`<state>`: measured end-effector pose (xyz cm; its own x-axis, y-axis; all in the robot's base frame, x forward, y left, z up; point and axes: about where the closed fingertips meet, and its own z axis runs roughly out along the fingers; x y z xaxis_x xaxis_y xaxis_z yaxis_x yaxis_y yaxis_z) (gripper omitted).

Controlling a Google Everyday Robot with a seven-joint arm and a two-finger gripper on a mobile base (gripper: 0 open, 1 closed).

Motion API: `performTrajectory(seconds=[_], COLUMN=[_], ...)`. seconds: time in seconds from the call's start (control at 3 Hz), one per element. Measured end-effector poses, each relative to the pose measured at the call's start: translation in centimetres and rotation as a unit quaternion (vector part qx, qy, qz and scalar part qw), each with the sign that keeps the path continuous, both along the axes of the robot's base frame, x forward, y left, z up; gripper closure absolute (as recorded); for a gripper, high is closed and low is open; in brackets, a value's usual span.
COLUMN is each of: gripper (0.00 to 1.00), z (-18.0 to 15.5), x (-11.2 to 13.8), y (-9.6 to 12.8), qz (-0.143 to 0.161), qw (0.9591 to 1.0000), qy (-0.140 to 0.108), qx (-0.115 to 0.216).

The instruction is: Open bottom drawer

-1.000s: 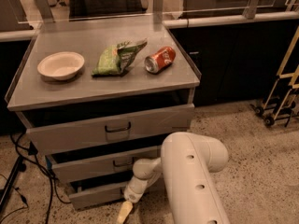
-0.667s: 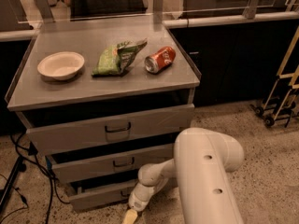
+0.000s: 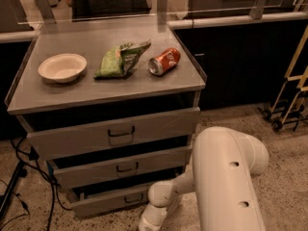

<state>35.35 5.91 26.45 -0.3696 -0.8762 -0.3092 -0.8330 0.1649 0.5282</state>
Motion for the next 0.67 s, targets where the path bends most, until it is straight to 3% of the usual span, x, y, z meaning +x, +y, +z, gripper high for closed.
performTrajectory(seconds=[0.33,0.67], gripper=[0.0,0.0], z=[-1.5,-2.3], x=[2.6,8.2], y=[2.0,4.8], qz=[0.007,0.004], qw=[0.9999,0.999], qy=[-0.009,-0.042], qx=[0.004,0.014])
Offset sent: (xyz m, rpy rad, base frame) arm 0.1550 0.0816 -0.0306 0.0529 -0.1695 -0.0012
